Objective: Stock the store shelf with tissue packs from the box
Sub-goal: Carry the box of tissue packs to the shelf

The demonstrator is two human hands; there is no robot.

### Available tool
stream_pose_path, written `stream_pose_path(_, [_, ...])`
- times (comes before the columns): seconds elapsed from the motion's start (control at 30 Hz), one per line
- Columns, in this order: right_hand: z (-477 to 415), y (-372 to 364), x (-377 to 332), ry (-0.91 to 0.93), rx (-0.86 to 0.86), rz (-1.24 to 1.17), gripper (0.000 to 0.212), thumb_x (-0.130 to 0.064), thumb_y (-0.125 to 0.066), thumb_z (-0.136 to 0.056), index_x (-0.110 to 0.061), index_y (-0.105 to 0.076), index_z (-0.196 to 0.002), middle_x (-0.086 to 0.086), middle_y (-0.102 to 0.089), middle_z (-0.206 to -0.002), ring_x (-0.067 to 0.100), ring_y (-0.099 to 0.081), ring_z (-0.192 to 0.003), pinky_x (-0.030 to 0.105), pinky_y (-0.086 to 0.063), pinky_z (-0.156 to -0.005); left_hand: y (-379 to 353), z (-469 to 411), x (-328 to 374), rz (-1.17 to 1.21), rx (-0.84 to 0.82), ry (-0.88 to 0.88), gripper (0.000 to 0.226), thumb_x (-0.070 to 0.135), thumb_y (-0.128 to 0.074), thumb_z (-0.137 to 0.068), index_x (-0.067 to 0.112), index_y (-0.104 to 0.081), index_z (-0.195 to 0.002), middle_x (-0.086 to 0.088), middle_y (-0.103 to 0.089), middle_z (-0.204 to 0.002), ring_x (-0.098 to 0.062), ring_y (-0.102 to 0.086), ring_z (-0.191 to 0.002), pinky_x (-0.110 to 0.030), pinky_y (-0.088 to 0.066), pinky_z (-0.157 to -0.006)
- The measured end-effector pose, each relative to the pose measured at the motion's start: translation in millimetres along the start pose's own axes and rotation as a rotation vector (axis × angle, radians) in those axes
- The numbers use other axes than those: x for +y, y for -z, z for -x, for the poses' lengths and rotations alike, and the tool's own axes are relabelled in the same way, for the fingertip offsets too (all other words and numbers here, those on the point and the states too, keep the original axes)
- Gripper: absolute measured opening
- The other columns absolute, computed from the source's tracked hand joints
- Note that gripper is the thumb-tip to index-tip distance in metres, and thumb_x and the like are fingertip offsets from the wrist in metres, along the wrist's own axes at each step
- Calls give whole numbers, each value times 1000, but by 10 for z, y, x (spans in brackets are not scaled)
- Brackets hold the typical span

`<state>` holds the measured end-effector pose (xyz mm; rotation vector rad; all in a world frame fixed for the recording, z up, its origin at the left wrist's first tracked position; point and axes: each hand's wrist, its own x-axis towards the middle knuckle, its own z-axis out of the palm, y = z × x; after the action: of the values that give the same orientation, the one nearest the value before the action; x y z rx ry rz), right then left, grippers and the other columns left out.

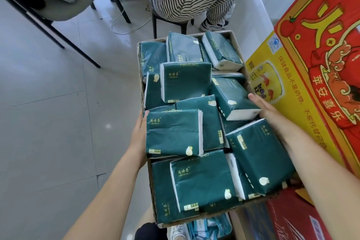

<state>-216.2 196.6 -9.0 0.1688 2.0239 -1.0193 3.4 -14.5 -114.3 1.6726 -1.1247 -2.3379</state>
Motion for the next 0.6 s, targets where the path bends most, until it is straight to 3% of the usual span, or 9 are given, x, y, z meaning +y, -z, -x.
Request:
stream_pose_path(0.1, [199, -113, -107, 38, -3, -26, 55, -48, -43, -93, -30, -35, -145, 2, -41, -144, 17, -45, -114, 24, -37, -83, 127, 134, 82, 8, 18, -42, 52, 56, -54, -86, 27, -54, -130, -6, -65, -119, -23, -66, -96, -32, -52, -68])
stream_pose_path(0.2, [424, -214, -231, 78, -12, -47, 52, -46, -43, -94, -30, -37, -143, -2, -47, -131, 13, -50, -95, 20, -40, -72, 267, 327, 215, -8, 3, -54, 55, 64, -54, -80, 30, -60, -123, -7, -65, -120, -27, -64, -104, -37, -52, -76])
stream_pose_path(0.3, [658, -293, -343, 103, -37, -32, 56, -52, -44, -92, -33, -36, -144, 0, -45, -137, 16, -49, -104, 26, -39, -79, 408, 604, 371, -40, 42, -98, 50, 65, -46, -84, 29, -67, -111, -10, -68, -111, -27, -66, -99, -37, -52, -77])
stream_pose_path(0.37, [844, -364, -426, 121, -63, -52, 56, -52, -44, -92, -31, -38, -143, 5, -50, -133, 15, -55, -90, 27, -42, -69, 490, 843, 445, -35, 90, -149, 52, 66, -39, -88, 27, -69, -105, -12, -69, -104, -26, -66, -94, -35, -52, -74])
stream_pose_path(0.43, [1052, -452, -508, 137, -89, -73, 52, -50, -44, -94, -28, -43, -140, 1, -60, -115, 11, -57, -77, 24, -41, -57, 602, 1083, 507, -20, 129, -151, 56, 68, -37, -88, 22, -66, -101, -13, -68, -95, -24, -65, -86, -33, -51, -66])
stream_pose_path(0.5, [1294, -548, -589, 160, -103, -55, 46, -49, -43, -95, -25, -50, -133, -4, -61, -95, 10, -57, -72, 22, -42, -52, 748, 1283, 548, -29, 99, -183, 59, 61, -40, -92, 11, -64, -111, -28, -64, -103, -18, -67, -75, -34, -55, -64])
stream_pose_path(0.53, [1434, -608, -633, 173, -107, -53, 41, -48, -42, -95, -25, -52, -127, -5, -59, -91, 13, -58, -74, 21, -44, -51, 824, 1380, 556, -41, 98, -242, 61, 58, -41, -93, 7, -58, -121, -35, -57, -114, -14, -66, -71, -38, -59, -70])
stream_pose_path(0.6, [1706, -714, -690, 210, -126, -19, 31, -48, -37, -96, -31, -51, -118, -5, -53, -98, 20, -57, -97, 23, -41, -57, 1011, 1601, 533, 27, 121, -259, 78, 75, -41, -79, 21, -50, -134, -25, -57, -122, -16, -68, -86, -45, -55, -85])
